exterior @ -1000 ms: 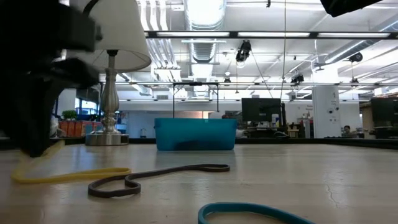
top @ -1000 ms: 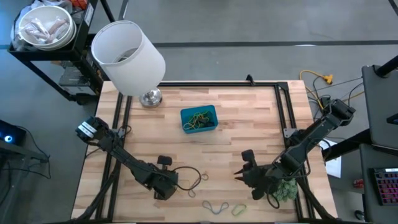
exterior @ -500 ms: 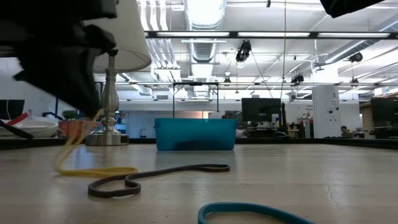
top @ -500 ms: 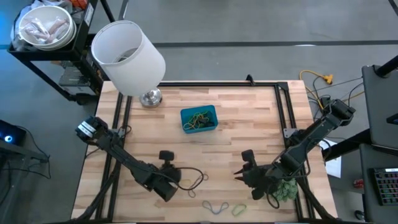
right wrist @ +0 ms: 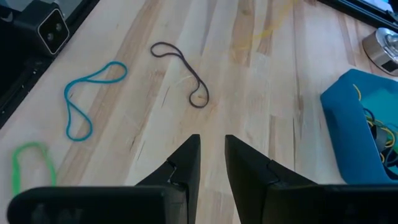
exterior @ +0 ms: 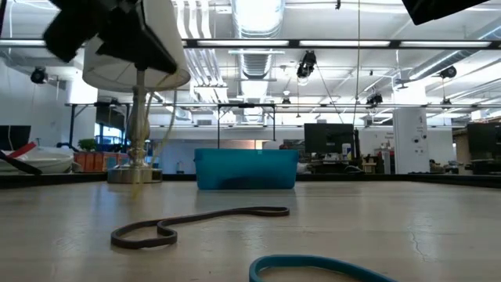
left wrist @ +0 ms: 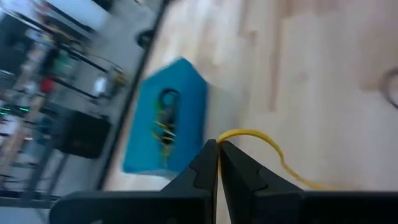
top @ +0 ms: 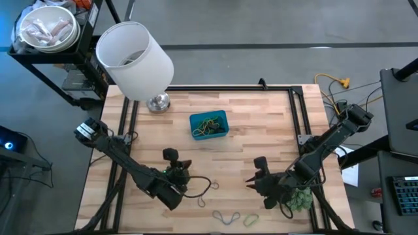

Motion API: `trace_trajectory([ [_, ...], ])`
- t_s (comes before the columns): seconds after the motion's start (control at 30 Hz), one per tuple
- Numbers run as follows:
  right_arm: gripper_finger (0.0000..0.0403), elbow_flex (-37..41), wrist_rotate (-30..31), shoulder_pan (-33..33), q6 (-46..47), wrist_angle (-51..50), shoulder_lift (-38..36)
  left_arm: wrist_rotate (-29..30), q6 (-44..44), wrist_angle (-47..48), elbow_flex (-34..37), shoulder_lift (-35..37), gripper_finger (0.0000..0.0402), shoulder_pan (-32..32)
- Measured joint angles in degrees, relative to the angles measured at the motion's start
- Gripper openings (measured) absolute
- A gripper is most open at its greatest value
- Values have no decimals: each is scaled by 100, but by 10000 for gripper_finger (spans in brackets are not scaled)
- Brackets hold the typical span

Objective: Pick and place rubber bands into bin
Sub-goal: Put the yellow rubber band into the blue bin

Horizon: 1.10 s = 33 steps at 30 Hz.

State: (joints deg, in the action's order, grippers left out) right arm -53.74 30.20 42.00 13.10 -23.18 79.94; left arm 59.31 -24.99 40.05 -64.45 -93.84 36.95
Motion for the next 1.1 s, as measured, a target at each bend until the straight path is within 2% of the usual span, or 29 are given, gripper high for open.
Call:
trace_trajectory([
  [0.23, 68, 20, 0, 0, -2, -4, 0, 761, 356, -63, 7, 232, 0, -158],
  [0.53, 68, 30, -2, 0, -2, -4, 0, 1042, 1009, -282, 7, 380, 0, -753],
  [0.77, 68, 31, -2, 0, -3, 0, 0, 994, 2366, -1405, 11, 380, 0, -1364],
  [1.1, 68, 31, -2, -1, -4, -4, 0, 793, 4818, -3636, 9, 380, 0, -2164],
])
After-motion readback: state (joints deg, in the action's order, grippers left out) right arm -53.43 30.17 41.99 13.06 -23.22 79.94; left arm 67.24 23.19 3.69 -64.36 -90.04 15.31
